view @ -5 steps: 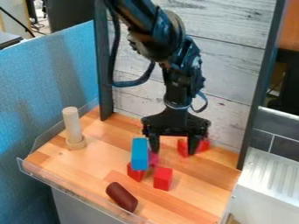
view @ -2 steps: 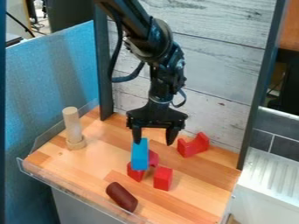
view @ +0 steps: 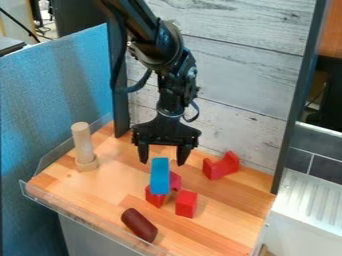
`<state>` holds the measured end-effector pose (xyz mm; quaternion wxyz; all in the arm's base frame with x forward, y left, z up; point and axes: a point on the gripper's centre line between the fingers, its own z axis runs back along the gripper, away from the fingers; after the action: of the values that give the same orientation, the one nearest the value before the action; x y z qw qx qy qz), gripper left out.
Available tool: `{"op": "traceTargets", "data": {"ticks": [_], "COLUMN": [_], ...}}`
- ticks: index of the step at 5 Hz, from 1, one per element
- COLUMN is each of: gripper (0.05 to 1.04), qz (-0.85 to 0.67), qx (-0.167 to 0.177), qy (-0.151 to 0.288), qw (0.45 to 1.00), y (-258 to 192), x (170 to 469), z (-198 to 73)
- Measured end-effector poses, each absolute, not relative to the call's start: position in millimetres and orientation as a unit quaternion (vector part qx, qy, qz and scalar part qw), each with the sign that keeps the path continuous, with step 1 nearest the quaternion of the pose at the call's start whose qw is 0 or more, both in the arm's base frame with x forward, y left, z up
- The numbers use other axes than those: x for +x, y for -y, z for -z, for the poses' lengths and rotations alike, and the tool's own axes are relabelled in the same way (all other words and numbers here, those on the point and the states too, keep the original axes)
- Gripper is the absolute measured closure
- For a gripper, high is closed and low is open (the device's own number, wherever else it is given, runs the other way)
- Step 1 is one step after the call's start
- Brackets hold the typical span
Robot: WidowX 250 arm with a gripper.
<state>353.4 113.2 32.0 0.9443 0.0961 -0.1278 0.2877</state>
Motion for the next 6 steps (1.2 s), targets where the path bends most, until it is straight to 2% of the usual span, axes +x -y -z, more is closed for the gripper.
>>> {"op": "traceTargets", "data": {"ticks": [2, 3, 4, 5, 6], "gripper": [0.083, 0.135, 0.338, 0.493, 0.493], "qz": [-0.298, -0.303, -0.291, -0.278, -0.276], "qx": [0.102, 0.102, 0.099, 0.09, 0.08], "qy": [0.087, 0.07, 0.064, 0.059, 0.05], "qw": [0.945, 0.945, 0.95, 0.955, 0.956], "y": [-112.9, -113.0, -112.4, -109.7, -103.4], "x": [346.8, 347.9, 352.2, 351.9, 348.4], "z": [6.1, 13.0, 9.8, 10.6, 4.8]}}
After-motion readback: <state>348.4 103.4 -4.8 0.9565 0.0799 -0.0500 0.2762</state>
